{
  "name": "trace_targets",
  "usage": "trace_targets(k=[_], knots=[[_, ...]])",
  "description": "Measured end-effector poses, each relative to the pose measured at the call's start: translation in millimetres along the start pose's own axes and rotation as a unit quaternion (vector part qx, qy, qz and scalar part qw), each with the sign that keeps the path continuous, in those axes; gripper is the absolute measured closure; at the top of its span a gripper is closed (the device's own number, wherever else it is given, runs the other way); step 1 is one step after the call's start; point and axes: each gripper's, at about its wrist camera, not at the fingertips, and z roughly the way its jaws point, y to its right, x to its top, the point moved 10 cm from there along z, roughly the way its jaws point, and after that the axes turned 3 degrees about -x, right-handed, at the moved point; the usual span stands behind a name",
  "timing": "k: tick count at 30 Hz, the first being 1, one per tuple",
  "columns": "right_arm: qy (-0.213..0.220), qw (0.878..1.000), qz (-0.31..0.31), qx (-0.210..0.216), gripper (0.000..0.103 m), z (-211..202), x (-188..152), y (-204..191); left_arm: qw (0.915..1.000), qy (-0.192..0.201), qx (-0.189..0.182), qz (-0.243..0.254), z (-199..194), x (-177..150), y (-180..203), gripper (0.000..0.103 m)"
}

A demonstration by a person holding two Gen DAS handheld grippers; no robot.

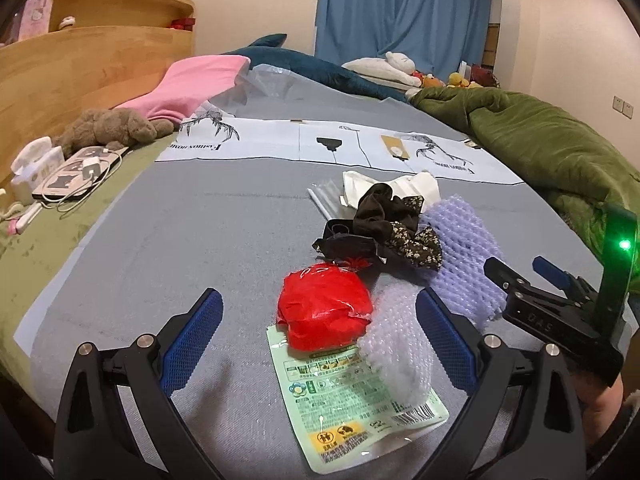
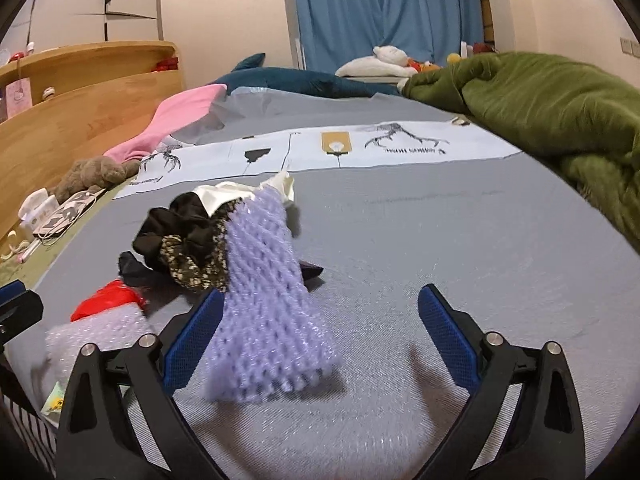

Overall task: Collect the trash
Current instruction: 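Grasp the lilac foam net with right tool while left tool grasps bubble wrap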

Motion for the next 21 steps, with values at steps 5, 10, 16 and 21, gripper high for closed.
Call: trace_targets(k=[5, 10, 16, 21], knots=[[-0.023, 0.999, -0.025, 0.043, 0.092, 11.3, -12.7, -14.1, 1.0000, -0.008, 0.000, 0.000, 7.8, -3.1, 2.4, 0.009], [0.005, 0.998, -0.030, 0.056, 0.093, -3.5, -9.5, -16.0, 0.9998, -0.019, -0.002, -0.009, 15.4, -6.4, 2.2, 0.009], [0.019, 0.999, -0.005, 0.037, 0.093, -20.8, -2.5, 17.1, 0.9994, -0.028, -0.012, -0.016, 23.3, -11.0, 13.7, 0.009], [0.019, 0.999, 0.014, 0.022, 0.093, -29.7, 1.5, 45.0, 0.9993, -0.021, -0.029, 0.010, 24.9, -14.5, 36.7, 0.009]])
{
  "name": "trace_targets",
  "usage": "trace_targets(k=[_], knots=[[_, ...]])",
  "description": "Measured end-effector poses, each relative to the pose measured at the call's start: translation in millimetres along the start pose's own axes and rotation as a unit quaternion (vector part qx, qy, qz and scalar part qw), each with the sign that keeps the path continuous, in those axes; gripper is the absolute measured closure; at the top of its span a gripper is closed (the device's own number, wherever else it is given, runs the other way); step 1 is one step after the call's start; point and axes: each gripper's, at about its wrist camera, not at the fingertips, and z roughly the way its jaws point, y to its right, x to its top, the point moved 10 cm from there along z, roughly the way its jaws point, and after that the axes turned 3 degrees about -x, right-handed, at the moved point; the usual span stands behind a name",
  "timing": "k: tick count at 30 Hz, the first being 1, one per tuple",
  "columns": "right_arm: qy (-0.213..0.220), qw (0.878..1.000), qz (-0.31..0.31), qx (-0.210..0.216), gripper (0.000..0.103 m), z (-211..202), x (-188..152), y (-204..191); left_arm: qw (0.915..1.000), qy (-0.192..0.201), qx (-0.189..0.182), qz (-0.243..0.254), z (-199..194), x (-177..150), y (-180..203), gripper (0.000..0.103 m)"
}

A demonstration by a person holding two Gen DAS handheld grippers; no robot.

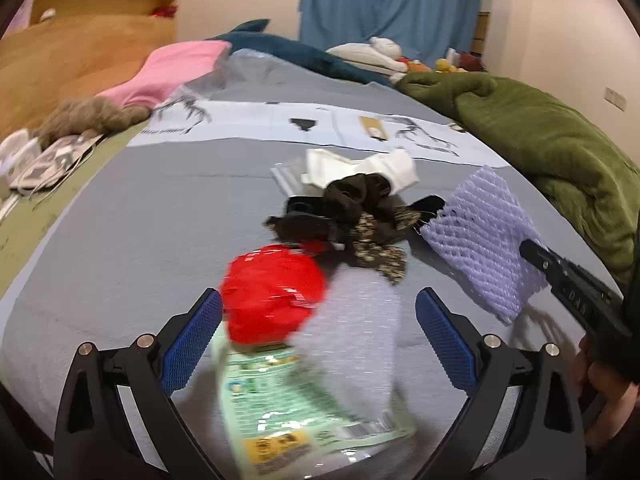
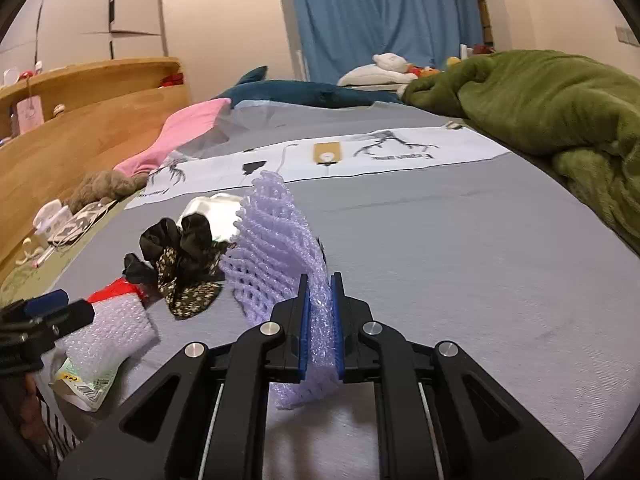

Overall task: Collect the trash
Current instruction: 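Grasp the lilac foam net with right tool while left tool grasps bubble wrap, then carry both items over the pink bucket and open both tools to drop them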

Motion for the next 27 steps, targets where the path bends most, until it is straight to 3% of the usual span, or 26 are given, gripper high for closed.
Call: trace_targets(k=[4, 7, 10, 14, 16, 17, 22, 27], knots=[[0.009, 1.000, 0.007, -0.008, 0.093, -10.1, 4.2, 11.9, 0.9998, 0.008, -0.009, 0.019, 1.8, -3.1, 13.7, 0.027], [0.013, 1.000, 0.016, -0.009, 0.093, -16.5, 7.5, 18.4, 0.9993, 0.024, -0.014, 0.024, 2.1, -4.9, 14.7, 0.033], [0.015, 1.000, 0.017, -0.011, 0.093, -22.6, 8.3, 21.4, 0.9986, 0.031, -0.008, 0.041, 6.4, -10.4, 15.4, 0.048], [0.015, 1.000, 0.018, -0.011, 0.093, -27.1, 7.7, 21.6, 0.9972, 0.045, 0.002, 0.059, 8.6, -16.8, 16.0, 0.060], [0.014, 1.000, 0.015, -0.011, 0.093, -28.8, 7.6, 20.1, 0.9956, 0.050, 0.012, 0.078, 9.4, -18.6, 17.9, 0.084], [0.014, 1.000, 0.012, -0.012, 0.093, -29.5, 7.2, 19.4, 0.9953, 0.049, 0.012, 0.083, 10.2, -18.8, 19.1, 0.088], [0.017, 1.000, 0.008, -0.008, 0.093, -36.8, 10.9, 13.1, 0.9941, 0.067, 0.000, 0.085, -8.0, -10.1, 25.5, 0.092], [0.038, 0.999, -0.002, 0.000, 0.093, -61.6, 26.8, -0.4, 0.9942, 0.090, -0.016, 0.057, -31.8, 9.6, 22.2, 0.092]])
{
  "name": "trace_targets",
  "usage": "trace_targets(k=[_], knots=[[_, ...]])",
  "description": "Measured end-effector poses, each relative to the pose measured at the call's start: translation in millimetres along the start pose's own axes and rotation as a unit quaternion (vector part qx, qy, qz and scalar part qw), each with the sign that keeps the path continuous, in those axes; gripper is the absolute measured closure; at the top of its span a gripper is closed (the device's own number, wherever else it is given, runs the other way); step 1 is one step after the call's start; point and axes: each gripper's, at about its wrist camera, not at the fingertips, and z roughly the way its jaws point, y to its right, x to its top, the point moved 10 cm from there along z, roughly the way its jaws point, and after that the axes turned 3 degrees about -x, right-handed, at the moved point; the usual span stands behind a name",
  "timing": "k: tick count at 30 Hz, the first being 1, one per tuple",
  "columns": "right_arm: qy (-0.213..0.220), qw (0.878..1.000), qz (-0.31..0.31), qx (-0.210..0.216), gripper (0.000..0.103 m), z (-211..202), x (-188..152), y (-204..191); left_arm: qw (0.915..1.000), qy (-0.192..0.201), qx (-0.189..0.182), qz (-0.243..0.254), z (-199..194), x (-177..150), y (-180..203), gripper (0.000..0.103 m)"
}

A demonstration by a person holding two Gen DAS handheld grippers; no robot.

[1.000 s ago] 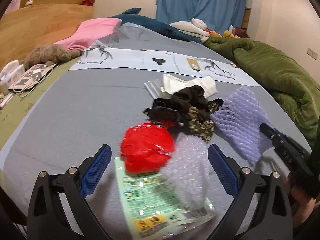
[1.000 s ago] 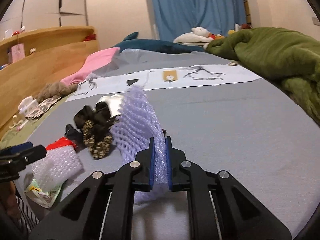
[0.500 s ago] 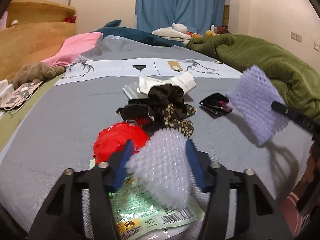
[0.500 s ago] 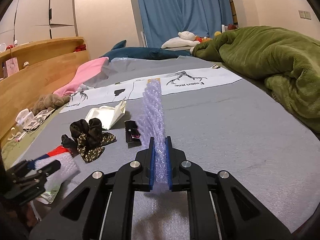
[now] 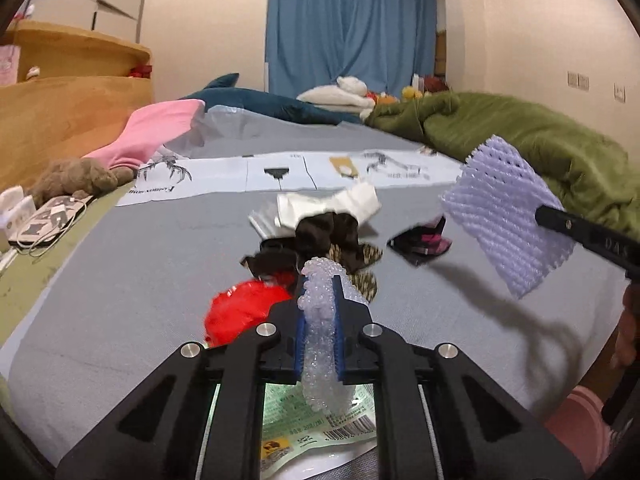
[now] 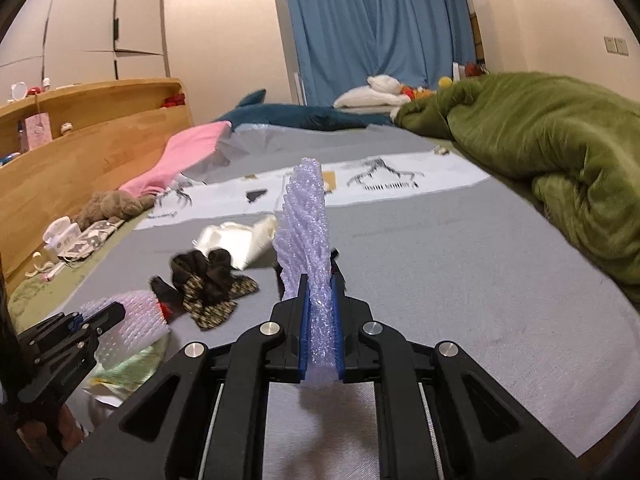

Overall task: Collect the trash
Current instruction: 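Carry both items over the pink bucket and open both tools to drop them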

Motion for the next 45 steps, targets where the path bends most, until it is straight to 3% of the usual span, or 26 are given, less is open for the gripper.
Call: trace_targets(k=[10, 19, 27, 34, 45], knots=[[0.044, 0.999, -0.014, 0.004, 0.093, -86.4, 27.8, -14.9, 0.9989, 0.039, -0.022, -0.015, -54.6, 38.0, 9.7, 0.092], [0.029, 0.999, -0.008, -0.020, 0.093, -165.3, -3.0, 0.8, 0.9941, 0.040, -0.100, -0.017, -106.8, 42.7, 66.6, 0.092], [0.015, 0.997, -0.002, -0.070, 0.093, -219.5, -52.8, 30.2, 0.9874, 0.009, -0.158, -0.001, -117.6, 13.6, 132.2, 0.092], [-0.015, 0.994, 0.026, -0.102, 0.093, -239.2, -100.7, 62.0, 0.9782, -0.048, -0.199, 0.038, -107.1, -31.8, 197.4, 0.092], [-0.078, 0.985, 0.051, -0.142, 0.093, -222.7, -156.8, 107.1, 0.9643, -0.117, -0.215, 0.101, -83.8, -100.1, 257.1, 0.092]])
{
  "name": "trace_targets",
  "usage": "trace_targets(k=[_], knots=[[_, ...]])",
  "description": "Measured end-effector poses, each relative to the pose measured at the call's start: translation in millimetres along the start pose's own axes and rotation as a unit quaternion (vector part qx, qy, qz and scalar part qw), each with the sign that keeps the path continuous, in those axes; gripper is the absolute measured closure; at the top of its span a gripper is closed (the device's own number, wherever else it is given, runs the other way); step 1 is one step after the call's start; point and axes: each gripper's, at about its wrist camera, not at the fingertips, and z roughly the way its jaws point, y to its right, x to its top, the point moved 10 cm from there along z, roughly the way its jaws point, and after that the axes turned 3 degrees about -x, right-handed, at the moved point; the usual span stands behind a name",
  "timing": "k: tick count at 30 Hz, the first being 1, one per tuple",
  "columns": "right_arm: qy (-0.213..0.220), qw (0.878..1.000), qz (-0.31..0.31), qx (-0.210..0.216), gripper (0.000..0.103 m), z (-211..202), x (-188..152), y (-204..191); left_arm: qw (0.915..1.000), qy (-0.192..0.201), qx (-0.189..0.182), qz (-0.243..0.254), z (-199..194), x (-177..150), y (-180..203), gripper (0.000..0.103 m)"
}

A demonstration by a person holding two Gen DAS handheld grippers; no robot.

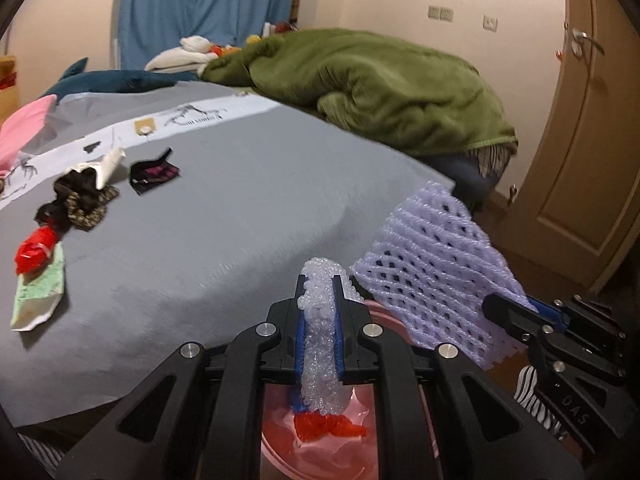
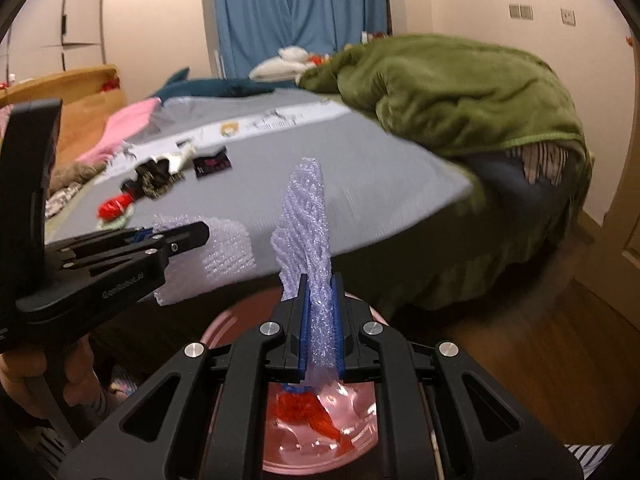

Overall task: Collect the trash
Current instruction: 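Carry both items over the pink bucket and open both tools to drop them, then move both tools back over the remaining trash on the bed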

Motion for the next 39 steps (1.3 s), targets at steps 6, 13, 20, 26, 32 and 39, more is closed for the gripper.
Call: trace_targets(k=[6, 13, 20, 26, 32, 39], knots=[[-0.039, 0.999, 0.016, -0.009, 0.093, 17.4, -19.5, 13.4, 0.9992, -0.035, 0.005, 0.017, 23.6, -21.5, 7.0, 0.092], [-0.072, 0.997, 0.025, -0.010, 0.089, 29.3, -36.7, 17.7, 0.9979, -0.062, 0.010, 0.018, 40.1, -33.3, 5.0, 0.075], [-0.085, 0.995, 0.046, -0.018, 0.041, 34.4, -43.9, 20.8, 0.9983, -0.048, 0.032, 0.011, 34.7, -31.0, -4.3, 0.019], [-0.077, 0.995, 0.047, -0.030, 0.026, 34.1, -38.8, 20.8, 0.9969, -0.049, 0.058, 0.021, 29.2, -26.6, -12.7, 0.016], [-0.061, 0.995, 0.055, -0.047, 0.013, 30.8, -27.0, 19.7, 0.9956, -0.049, 0.079, 0.003, 15.9, -16.6, -32.0, 0.016], [-0.024, 0.997, 0.060, -0.033, 0.006, 21.2, -0.6, -5.2, 0.9932, -0.007, 0.112, -0.031, -30.3, 13.4, -74.6, 0.016]])
